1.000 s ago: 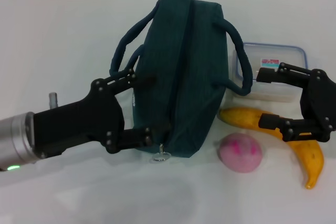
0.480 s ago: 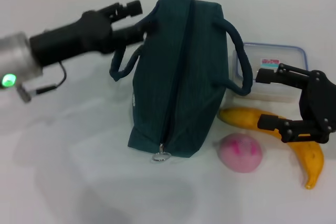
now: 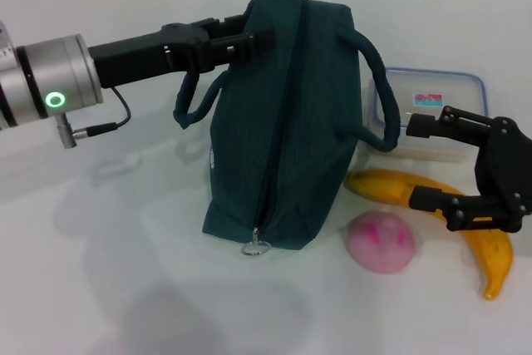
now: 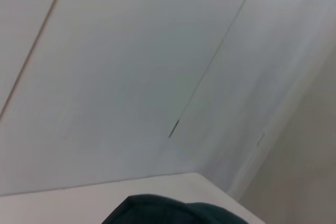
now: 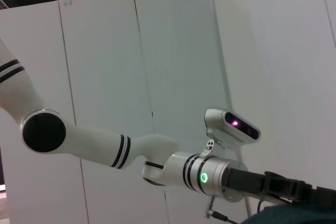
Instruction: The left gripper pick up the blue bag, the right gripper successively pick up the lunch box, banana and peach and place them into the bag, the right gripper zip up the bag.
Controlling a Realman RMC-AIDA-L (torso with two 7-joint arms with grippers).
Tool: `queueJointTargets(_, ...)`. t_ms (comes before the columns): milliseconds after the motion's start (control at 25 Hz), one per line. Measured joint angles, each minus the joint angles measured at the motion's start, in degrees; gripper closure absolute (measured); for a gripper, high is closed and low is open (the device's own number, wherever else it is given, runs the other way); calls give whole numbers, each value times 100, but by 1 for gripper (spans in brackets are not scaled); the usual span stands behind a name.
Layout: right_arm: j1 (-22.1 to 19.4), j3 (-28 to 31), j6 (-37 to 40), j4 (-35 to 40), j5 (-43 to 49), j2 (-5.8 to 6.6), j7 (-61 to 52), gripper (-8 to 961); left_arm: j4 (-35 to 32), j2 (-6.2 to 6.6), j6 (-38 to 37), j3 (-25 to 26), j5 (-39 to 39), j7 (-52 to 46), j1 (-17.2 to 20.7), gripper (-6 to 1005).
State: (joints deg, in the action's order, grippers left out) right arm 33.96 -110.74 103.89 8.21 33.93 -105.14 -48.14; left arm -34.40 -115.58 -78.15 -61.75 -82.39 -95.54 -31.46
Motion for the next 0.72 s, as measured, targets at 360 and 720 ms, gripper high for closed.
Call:
queueJointTargets(360,-167,14,-1,-48,-36,-102,59,80,21,-49,36,250,-80,-18,96,272)
queueJointTargets(720,-624,423,-9,-63,-32,-273,4,80,49,-53,41,273,-251,-61,45,314)
